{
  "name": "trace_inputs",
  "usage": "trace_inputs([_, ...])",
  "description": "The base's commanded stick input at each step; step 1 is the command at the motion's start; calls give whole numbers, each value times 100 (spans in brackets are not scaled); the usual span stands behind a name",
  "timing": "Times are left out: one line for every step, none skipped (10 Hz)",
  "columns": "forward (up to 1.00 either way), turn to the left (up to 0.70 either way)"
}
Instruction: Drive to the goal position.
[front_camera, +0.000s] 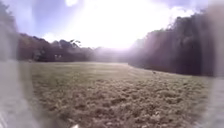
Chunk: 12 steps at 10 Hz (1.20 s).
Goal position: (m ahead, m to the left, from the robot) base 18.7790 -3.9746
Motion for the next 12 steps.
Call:
trace_inputs([70, -13])
trace_inputs([70, 0])
trace_inputs([70, 0])
trace_inputs([70, 0])
trace_inputs([70, 0])
trace_inputs([70, 0])
trace_inputs([70, 0])
trace_inputs([70, 0])
trace_inputs([70, 0])
trace_inputs([70, 0])
trace_inputs([70, 0])
trace_inputs([70, 0])
